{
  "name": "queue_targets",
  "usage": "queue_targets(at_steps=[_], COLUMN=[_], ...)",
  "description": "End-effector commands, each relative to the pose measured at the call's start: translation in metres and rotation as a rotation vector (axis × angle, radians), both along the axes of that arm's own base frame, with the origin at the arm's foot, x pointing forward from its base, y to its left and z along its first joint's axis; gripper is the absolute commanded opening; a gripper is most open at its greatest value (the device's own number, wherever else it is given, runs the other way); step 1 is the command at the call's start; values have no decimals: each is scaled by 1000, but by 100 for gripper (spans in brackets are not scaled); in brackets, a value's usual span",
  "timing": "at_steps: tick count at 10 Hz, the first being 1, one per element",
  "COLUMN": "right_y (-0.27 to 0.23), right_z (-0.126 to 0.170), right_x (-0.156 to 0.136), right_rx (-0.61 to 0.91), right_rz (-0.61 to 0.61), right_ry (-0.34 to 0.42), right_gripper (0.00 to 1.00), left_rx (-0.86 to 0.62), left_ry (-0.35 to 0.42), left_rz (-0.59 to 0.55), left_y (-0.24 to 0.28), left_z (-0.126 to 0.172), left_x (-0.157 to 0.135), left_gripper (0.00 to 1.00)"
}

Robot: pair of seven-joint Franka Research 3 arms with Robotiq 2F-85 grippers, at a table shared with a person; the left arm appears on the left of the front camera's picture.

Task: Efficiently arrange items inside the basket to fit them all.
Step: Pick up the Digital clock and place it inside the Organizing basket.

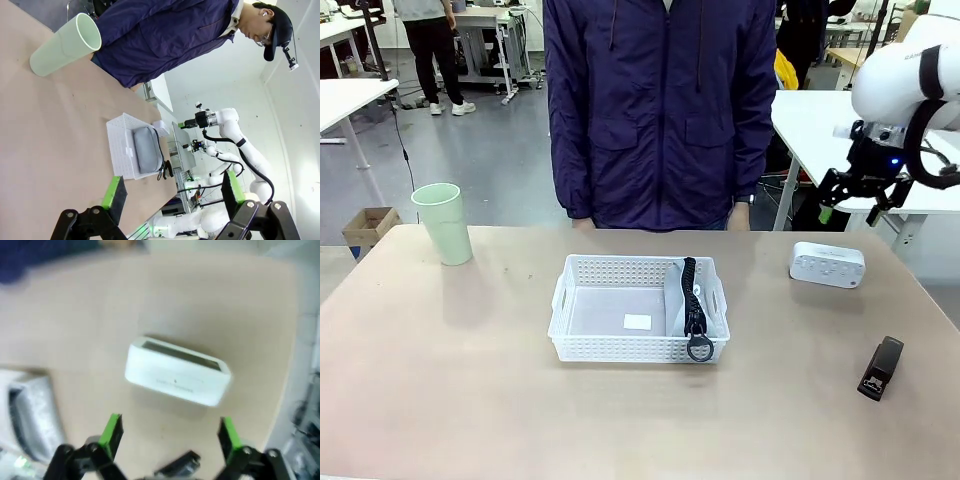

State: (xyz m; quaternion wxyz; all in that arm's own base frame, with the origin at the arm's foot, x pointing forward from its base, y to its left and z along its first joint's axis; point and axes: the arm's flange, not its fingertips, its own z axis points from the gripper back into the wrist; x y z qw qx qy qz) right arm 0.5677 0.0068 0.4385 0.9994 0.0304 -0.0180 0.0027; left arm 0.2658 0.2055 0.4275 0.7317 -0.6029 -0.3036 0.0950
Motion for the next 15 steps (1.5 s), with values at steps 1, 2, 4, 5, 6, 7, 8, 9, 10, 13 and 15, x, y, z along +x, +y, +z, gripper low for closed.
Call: queue_targets(at_steps=[1, 2, 4, 5, 6, 7, 8, 9, 10, 13, 15], right_y=[-14, -16, -24, -33, -43, -51, -55, -53, -48, -45, -45], right_z=[2, -3, -14, -16, -17, -18, -21, -22, -17, -19, -19], right_x=[10, 7, 7, 11, 13, 15, 17, 16, 14, 17, 17], right_rx=[-193, -270, -265, -189, -92, -9, 52, 94, 205, -127, -127], right_rz=[539, 807, 1330, 1541, 1755, 1879, 1920, 1884, 1734, 1433, 1433], right_ry=[54, 85, 124, 87, 14, -62, -102, -89, -42, -1, -1], right_gripper=[100, 100, 100, 100, 100, 100, 100, 100, 100, 100, 100], left_rx=[-6, -6, -6, -6, -6, -6, -6, -6, -6, -6, -6], left_ry=[-31, -31, -31, -31, -31, -31, -31, -31, -31, -31, -31], left_rz=[1, 1, 1, 1, 1, 1, 1, 1, 1, 1, 1], left_y=[0, 0, 0, 0, 0, 0, 0, 0, 0, 0, 0], left_z=[2, 2, 2, 2, 2, 2, 2, 2, 2, 2, 2], left_x=[0, 0, 0, 0, 0, 0, 0, 0, 0, 0, 0], left_gripper=[100, 100, 100, 100, 100, 100, 100, 100, 100, 100, 100])
